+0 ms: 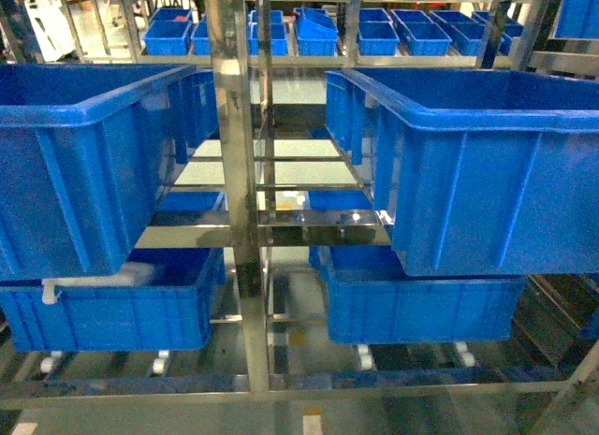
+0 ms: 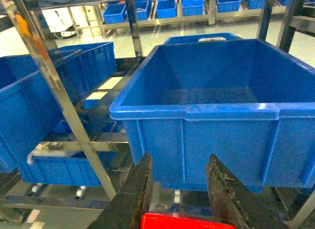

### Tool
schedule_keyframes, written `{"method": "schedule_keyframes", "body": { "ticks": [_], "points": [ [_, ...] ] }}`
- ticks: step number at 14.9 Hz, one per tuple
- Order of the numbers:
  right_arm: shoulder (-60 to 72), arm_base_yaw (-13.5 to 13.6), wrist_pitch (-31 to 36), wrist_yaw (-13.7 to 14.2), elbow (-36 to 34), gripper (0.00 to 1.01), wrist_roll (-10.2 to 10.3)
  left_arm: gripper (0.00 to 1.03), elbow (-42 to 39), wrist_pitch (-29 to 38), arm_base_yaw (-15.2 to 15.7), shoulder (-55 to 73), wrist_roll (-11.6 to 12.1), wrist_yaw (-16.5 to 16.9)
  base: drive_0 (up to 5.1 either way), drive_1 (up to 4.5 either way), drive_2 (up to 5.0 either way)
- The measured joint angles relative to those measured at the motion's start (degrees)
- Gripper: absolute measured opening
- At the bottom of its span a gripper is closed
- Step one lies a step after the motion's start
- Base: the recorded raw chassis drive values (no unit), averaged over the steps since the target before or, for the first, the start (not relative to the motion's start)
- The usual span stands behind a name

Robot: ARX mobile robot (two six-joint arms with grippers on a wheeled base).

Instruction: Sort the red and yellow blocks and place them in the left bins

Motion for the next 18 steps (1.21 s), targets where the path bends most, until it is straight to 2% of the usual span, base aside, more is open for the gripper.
{"method": "schedule_keyframes", "body": {
  "ticks": [7, 16, 18],
  "points": [
    [0.3, 0.0, 0.0, 0.0, 0.0, 0.27, 0.0, 0.28, 0.0, 0.0, 0.0, 0.1, 0.0, 0.1, 0.0, 4.29, -4.4],
    [0.4, -0.1, 0.1, 0.0, 0.0, 0.27, 0.0, 0.28, 0.0, 0.0, 0.2, 0.3, 0.0, 0.0, 0.0, 0.0, 0.0],
    [8.0, -3.1, 4.3, -4.4, 3.7, 0.27, 1.7, 0.28, 0.0, 0.0, 0.2, 0.3, 0.0, 0.0, 0.0, 0.0, 0.0]
  ]
}}
